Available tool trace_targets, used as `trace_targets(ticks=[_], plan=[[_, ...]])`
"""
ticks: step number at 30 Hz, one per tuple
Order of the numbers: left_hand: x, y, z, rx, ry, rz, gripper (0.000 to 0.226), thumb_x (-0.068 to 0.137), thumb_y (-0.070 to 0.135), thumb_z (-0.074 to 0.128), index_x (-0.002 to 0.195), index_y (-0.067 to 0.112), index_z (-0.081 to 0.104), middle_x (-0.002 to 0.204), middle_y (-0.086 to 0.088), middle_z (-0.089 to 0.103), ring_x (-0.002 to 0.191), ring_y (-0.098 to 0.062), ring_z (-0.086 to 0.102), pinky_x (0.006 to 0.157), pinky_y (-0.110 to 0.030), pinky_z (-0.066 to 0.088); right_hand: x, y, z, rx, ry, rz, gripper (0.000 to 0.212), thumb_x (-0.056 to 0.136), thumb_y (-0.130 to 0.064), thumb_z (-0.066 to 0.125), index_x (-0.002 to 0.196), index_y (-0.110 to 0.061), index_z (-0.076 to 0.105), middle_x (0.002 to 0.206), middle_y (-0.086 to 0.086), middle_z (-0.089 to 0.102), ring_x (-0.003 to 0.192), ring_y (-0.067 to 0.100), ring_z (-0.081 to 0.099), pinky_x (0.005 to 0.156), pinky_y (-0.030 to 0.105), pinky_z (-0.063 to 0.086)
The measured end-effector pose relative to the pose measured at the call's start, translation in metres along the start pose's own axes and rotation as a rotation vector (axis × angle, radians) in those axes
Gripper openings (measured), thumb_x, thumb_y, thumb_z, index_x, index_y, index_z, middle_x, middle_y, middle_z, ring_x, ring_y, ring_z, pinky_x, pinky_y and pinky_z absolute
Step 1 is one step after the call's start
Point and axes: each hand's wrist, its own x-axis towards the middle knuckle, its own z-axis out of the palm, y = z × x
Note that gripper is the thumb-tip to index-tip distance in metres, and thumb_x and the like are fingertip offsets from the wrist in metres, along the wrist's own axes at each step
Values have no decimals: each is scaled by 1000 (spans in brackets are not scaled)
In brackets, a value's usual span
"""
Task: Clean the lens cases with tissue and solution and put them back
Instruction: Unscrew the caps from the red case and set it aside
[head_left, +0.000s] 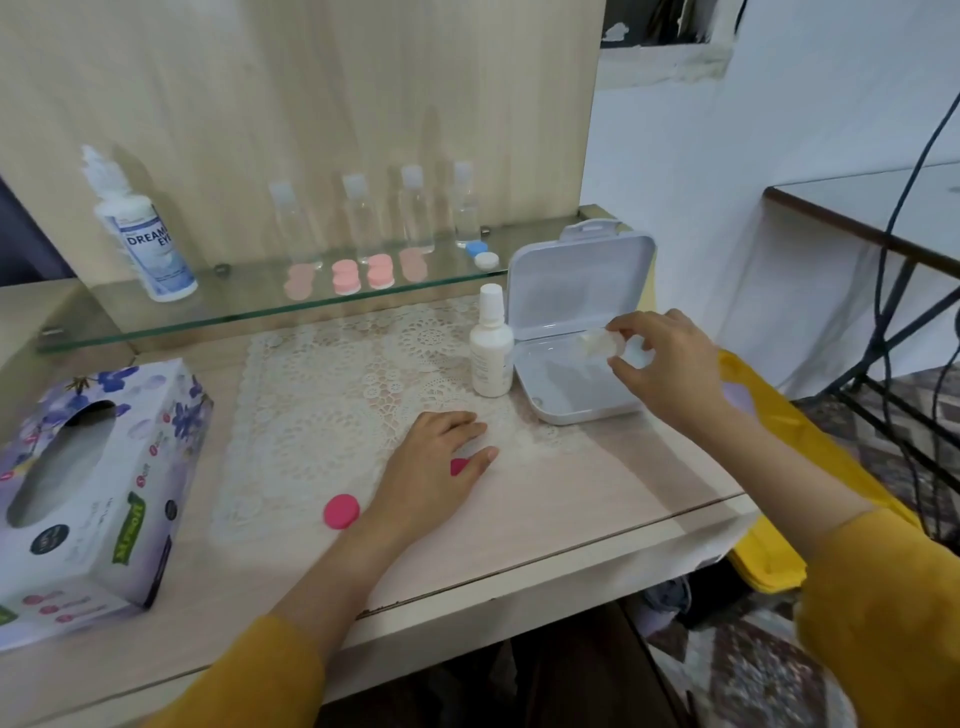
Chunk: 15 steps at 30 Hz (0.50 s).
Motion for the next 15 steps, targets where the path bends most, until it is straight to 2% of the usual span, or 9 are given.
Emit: trace_targets(ticks=[3,6,10,15], plan=[[0,-1,1,-5,-1,7,38,89,35,56,121,16,59,128,4,54,121,-11,39,98,-10,18,0,-1,9,-42,48,-90,30,62,4,72,89,-8,67,77,3,67,67,30,53,53,26,35],[0,-3,1,-12,1,12,38,89,35,56,121,16,59,128,6,54,121,-10,39,98,-10,19,-2,-1,15,-67,80,-157,32,58,8,70,86,-7,66,75,2,67,62,25,48,49,23,32],[0,-3,2,-17,4,15,37,89,35,56,121,17,59,128,6,54,120,-9,39,97,-10,20,-5,1,20,-56,66,-173,32,58,8,68,86,-7,66,77,2,66,71,13,38,49,16,20],[0,-3,2,-16,4,13,38,89,35,55,121,17,59,129,7,53,120,-9,39,96,-10,20,-8,3,25,-40,82,-182,31,59,8,65,86,-7,67,78,4,67,74,14,35,49,23,28]])
